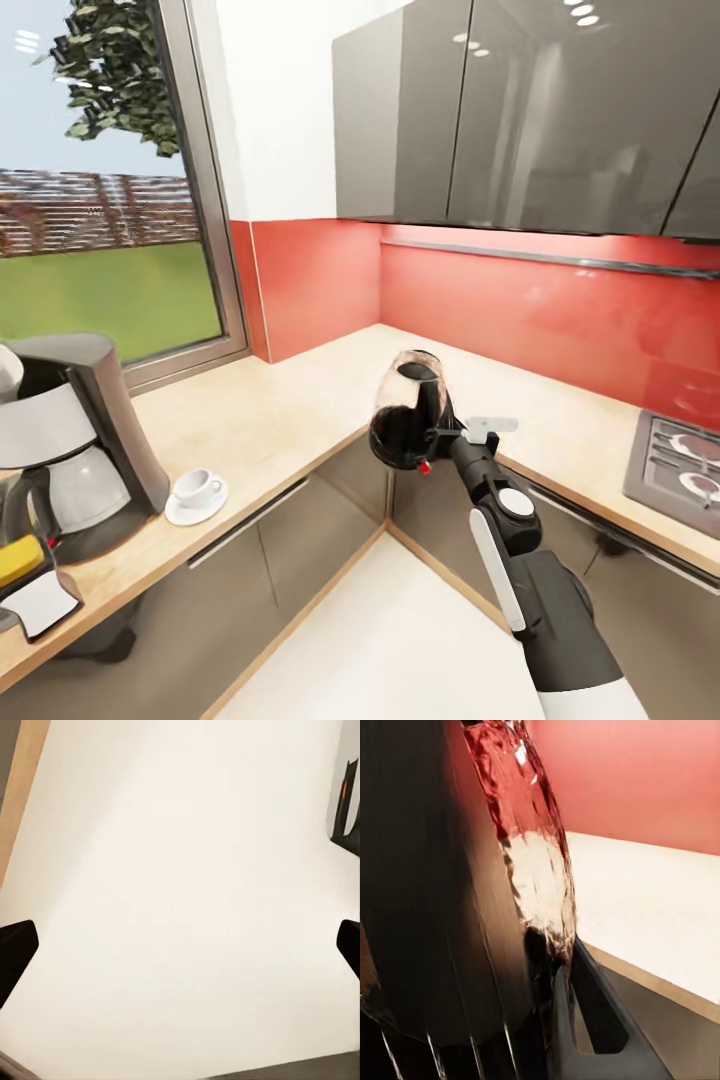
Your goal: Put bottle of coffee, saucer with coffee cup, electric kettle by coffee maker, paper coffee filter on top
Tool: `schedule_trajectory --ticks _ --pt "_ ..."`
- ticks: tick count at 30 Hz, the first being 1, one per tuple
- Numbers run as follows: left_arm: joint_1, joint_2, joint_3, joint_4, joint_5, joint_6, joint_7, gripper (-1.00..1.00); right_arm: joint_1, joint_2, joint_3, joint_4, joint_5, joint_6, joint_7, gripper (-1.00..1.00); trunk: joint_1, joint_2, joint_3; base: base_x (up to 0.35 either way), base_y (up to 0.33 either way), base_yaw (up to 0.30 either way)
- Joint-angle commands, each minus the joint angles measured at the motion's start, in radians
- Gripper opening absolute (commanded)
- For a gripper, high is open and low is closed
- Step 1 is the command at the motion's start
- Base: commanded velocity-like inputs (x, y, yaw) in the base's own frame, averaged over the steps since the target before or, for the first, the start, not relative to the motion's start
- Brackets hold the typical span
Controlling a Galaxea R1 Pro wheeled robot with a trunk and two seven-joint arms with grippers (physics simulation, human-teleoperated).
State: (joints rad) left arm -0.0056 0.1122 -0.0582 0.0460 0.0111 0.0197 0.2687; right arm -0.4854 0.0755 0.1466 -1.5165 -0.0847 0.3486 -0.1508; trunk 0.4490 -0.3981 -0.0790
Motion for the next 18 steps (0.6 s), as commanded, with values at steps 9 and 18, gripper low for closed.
schedule_trajectory --ticks 9,18 --pt "0.0 -0.005 -0.003 -0.005 0.001 0.005 0.003 1.0 -0.001 0.001 0.002 -0.002 -0.007 0.004 -0.009 -1.0 0.001 -0.002 0.002 0.293 -0.169 0.257" --pt "0.0 -0.01 -0.003 -0.006 0.001 0.005 0.003 1.0 -0.001 0.001 0.001 -0.004 -0.007 0.004 -0.009 -1.0 0.001 -0.002 0.009 0.294 -0.189 0.128"
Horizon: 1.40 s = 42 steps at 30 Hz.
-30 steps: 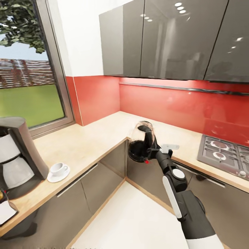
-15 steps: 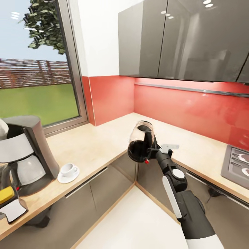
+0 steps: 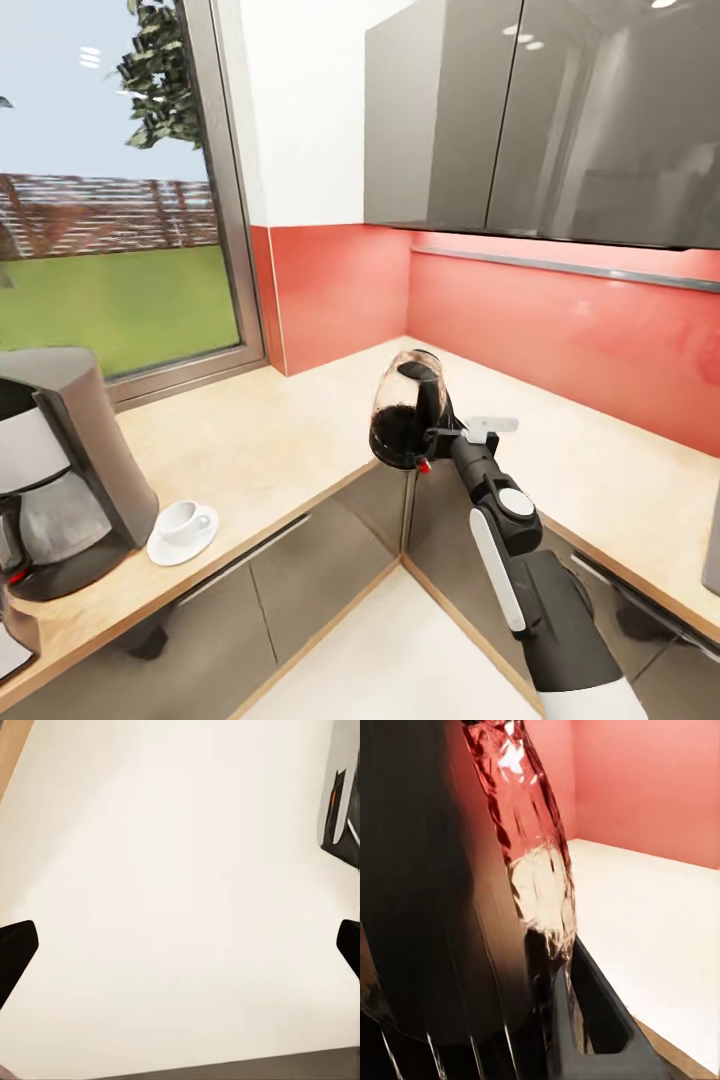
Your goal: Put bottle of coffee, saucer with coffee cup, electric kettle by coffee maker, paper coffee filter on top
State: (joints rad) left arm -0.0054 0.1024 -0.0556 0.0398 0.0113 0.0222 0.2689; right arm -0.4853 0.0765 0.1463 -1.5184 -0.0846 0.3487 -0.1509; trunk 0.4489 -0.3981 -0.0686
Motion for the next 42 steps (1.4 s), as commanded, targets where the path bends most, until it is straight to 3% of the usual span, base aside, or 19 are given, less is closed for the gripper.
schedule_trajectory --ticks 1,19,42 --pt "-0.001 -0.001 -0.006 0.0 0.001 0.002 0.003 1.0 -0.001 0.0 0.002 -0.002 -0.007 0.004 -0.009 -1.0 0.001 -0.002 -0.002 0.294 -0.193 0.009" --pt "-0.001 -0.003 -0.007 0.0 0.001 -0.001 0.004 1.0 -0.001 0.0 0.003 -0.003 -0.007 0.004 -0.009 -1.0 0.001 -0.002 -0.002 0.074 -0.043 0.01" --pt "-0.001 -0.003 -0.006 -0.003 0.002 -0.006 0.004 1.0 -0.001 -0.001 0.002 -0.003 -0.007 0.004 -0.009 -1.0 0.001 -0.002 -0.002 0.0 0.0 0.258"
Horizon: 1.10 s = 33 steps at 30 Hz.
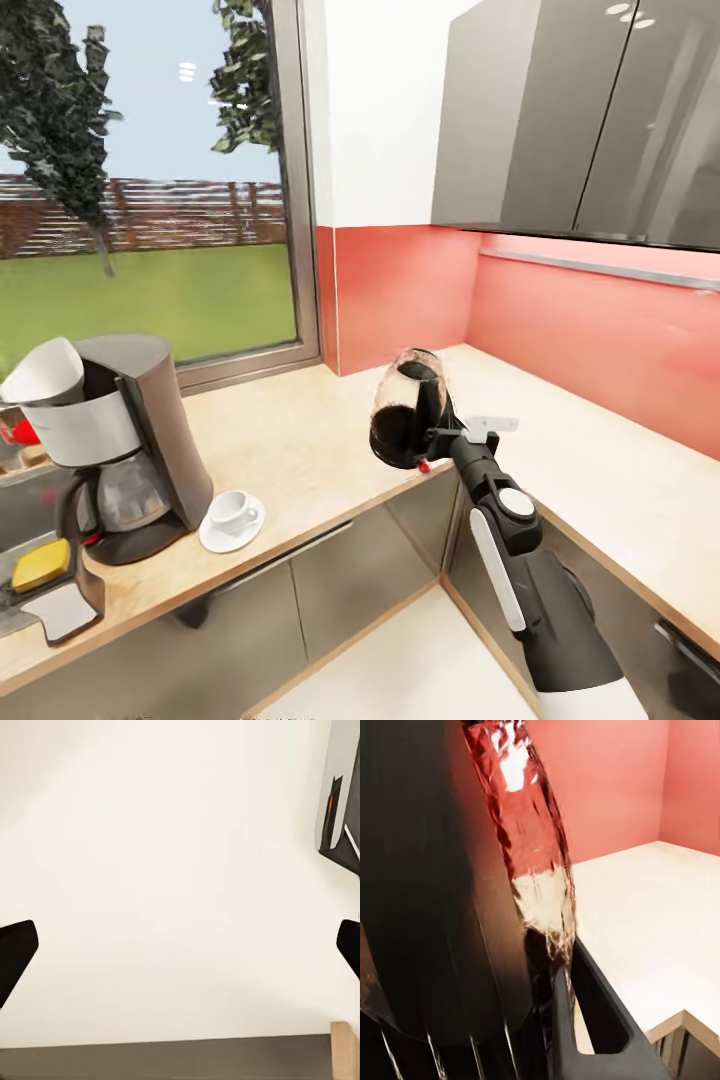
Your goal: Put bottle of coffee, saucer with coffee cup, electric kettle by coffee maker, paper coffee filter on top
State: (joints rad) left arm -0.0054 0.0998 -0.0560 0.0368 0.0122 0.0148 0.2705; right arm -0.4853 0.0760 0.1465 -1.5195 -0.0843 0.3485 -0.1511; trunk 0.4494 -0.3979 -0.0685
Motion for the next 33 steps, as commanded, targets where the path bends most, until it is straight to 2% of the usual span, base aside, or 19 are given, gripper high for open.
schedule_trajectory --ticks 1,14,18,24,33 --pt "0.0 0.0 -0.006 0.0 0.001 0.002 0.003 1.0 -0.001 -0.001 0.002 -0.002 -0.008 0.004 -0.008 -1.0 0.001 -0.002 -0.002 0.0 0.0 0.267" --pt "-0.001 0.0 -0.007 0.0 0.001 0.002 0.002 1.0 -0.001 -0.001 0.001 -0.002 -0.008 0.004 -0.008 -1.0 0.001 -0.002 -0.002 0.0 0.0 0.247" --pt "0.0 0.0 -0.006 0.0 0.001 0.002 0.001 1.0 0.0 -0.003 0.001 0.0 -0.003 0.003 -0.008 -1.0 0.001 -0.002 -0.002 0.0 0.0 0.027" --pt "0.0 0.0 -0.005 0.0 0.002 0.002 0.001 1.0 0.001 -0.018 0.001 0.004 0.033 0.003 -0.008 -1.0 0.001 -0.002 -0.002 0.0 0.0 0.001" --pt "-0.001 0.0 -0.006 0.0 0.001 0.002 0.002 1.0 0.001 -0.02 -0.002 0.005 0.037 0.003 -0.008 -1.0 0.001 -0.002 -0.002 0.0 0.0 0.0"
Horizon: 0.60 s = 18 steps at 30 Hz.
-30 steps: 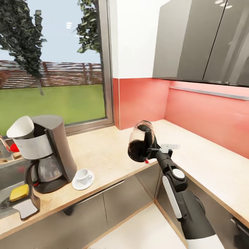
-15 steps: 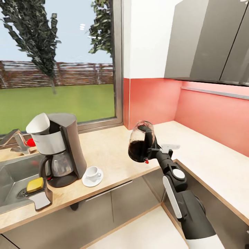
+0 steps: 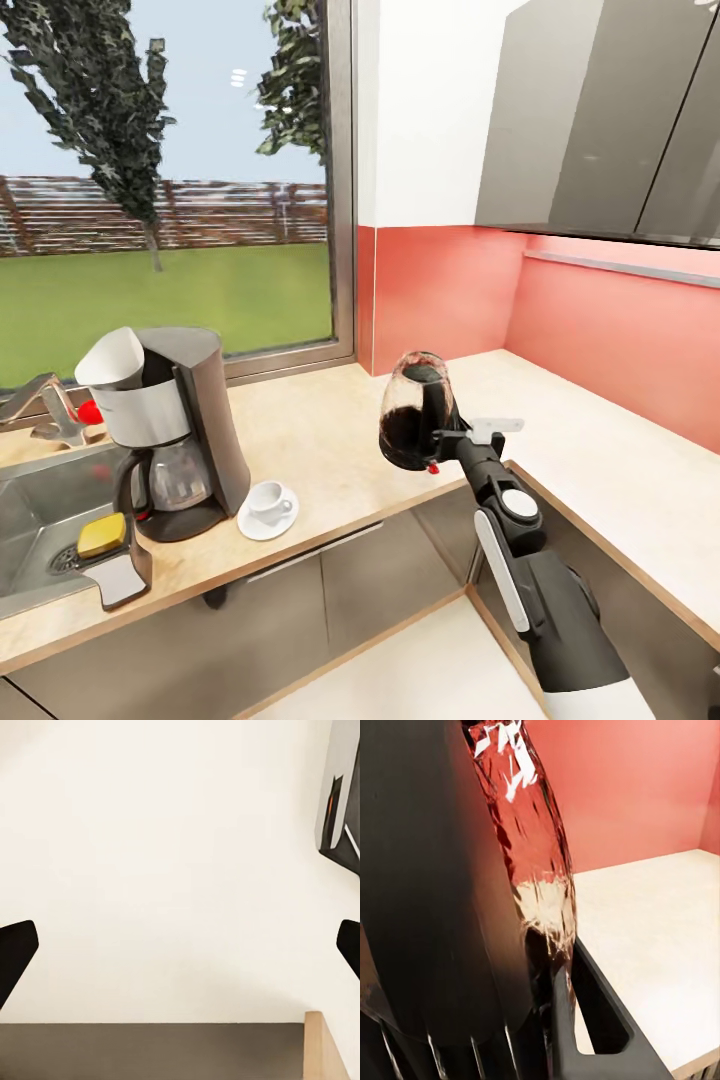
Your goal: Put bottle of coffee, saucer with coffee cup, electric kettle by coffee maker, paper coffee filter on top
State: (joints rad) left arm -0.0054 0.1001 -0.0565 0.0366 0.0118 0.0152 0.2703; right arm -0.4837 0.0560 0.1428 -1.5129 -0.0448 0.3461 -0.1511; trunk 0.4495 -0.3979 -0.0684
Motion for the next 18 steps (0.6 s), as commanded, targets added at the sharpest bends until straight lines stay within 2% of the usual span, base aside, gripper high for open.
schedule_trajectory --ticks 1,5,18 --pt "0.0 0.0 -0.006 0.0 0.001 0.002 0.003 1.0 -0.001 0.0 0.002 -0.002 -0.003 0.005 -0.008 -1.0 0.001 -0.002 -0.002 0.0 0.0 0.0" --pt "0.0 0.0 -0.005 0.0 0.001 0.002 0.003 1.0 -0.001 0.001 0.003 -0.003 -0.004 0.005 -0.008 -1.0 0.001 -0.002 -0.003 0.0 0.0 0.162" --pt "0.0 -0.001 -0.005 0.0 0.001 0.006 0.003 1.0 -0.001 0.001 0.003 -0.004 -0.004 0.005 -0.007 -1.0 0.001 -0.002 -0.007 0.018 0.0 0.261"
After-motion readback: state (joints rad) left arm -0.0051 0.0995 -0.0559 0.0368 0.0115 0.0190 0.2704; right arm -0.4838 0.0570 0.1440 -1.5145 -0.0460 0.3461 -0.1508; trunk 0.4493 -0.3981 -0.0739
